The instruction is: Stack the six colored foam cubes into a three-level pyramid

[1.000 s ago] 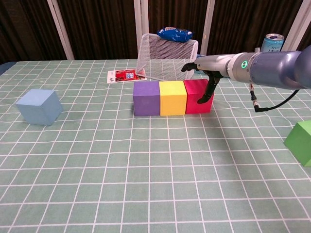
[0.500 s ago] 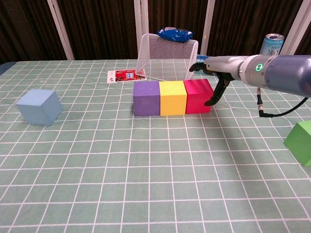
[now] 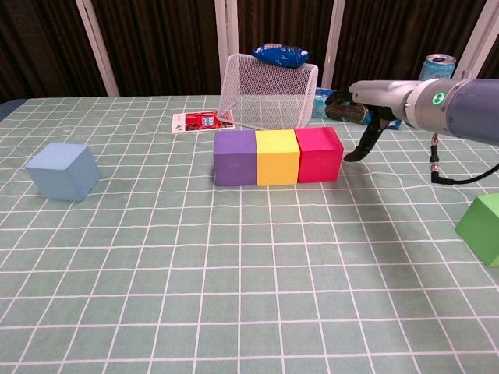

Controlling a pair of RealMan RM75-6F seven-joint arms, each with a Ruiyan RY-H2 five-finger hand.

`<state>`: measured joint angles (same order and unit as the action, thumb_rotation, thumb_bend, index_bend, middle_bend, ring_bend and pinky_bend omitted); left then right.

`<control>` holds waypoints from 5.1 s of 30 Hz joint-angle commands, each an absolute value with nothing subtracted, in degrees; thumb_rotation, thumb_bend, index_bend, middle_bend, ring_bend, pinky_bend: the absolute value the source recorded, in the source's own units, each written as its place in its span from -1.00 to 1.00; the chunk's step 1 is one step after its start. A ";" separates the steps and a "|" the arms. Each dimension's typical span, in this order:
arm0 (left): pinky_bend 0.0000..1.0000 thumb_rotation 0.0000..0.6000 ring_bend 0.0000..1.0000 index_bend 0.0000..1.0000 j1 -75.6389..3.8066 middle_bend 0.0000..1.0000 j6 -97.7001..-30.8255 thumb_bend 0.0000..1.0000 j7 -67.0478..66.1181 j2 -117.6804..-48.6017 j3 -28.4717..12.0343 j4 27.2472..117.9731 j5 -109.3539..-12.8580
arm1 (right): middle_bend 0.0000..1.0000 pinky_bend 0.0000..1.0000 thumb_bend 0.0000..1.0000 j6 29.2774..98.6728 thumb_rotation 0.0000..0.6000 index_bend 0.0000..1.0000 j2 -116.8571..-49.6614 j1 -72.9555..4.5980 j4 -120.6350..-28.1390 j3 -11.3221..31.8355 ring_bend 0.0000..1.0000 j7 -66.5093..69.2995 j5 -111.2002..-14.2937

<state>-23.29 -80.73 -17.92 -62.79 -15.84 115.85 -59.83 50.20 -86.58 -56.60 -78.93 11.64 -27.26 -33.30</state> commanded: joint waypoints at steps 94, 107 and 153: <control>-0.91 1.00 -1.00 -1.00 -23.22 -1.00 -80.22 -0.85 -17.23 -63.09 -15.30 116.06 -61.08 | -0.83 -1.00 -0.49 51.47 1.00 -1.00 -86.57 -56.51 -84.69 12.37 -1.00 -30.51 -33.00; -0.91 1.00 -1.00 -1.00 -23.31 -1.00 -80.10 -0.85 -17.21 -63.11 -15.42 115.83 -60.75 | -0.79 -1.00 -0.49 49.60 1.00 -1.00 -87.72 -58.03 -82.05 12.30 -1.00 -31.02 -31.15; -0.91 1.00 -1.00 -1.00 -23.52 -1.00 -79.34 -0.85 -16.75 -63.17 -15.58 114.68 -59.28 | -0.65 -1.00 -0.49 46.23 1.00 -1.00 -93.76 -61.70 -72.81 13.42 -0.94 -30.35 -28.14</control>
